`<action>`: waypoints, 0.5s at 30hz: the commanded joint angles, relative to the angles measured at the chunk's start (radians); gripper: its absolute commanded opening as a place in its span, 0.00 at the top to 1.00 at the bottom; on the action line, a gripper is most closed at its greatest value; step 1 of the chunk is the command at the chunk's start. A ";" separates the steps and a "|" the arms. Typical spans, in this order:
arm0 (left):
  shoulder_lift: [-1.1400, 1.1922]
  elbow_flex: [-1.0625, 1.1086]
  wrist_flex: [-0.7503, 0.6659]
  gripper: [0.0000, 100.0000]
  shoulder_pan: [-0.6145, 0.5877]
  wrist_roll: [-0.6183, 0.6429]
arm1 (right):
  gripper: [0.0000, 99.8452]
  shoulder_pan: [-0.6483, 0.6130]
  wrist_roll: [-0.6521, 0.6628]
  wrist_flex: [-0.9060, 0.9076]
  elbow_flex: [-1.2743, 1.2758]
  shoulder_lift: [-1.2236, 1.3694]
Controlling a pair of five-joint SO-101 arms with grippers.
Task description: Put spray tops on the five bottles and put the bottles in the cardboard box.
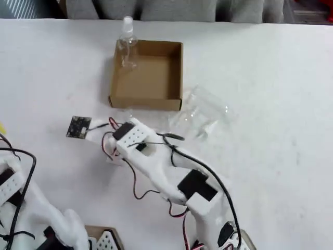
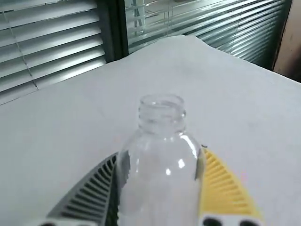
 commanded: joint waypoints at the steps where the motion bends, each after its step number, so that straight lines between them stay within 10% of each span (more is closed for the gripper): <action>1: -0.038 -0.029 -0.002 0.98 -0.007 -0.002 | 0.84 0.016 0.012 -0.010 -0.069 0.019; 11: -0.038 -0.029 -0.002 0.98 -0.007 -0.002 | 0.85 0.015 0.020 0.107 -0.238 0.139; 15: -0.038 -0.029 -0.002 0.98 -0.007 -0.002 | 1.00 0.019 0.020 0.166 -0.325 0.196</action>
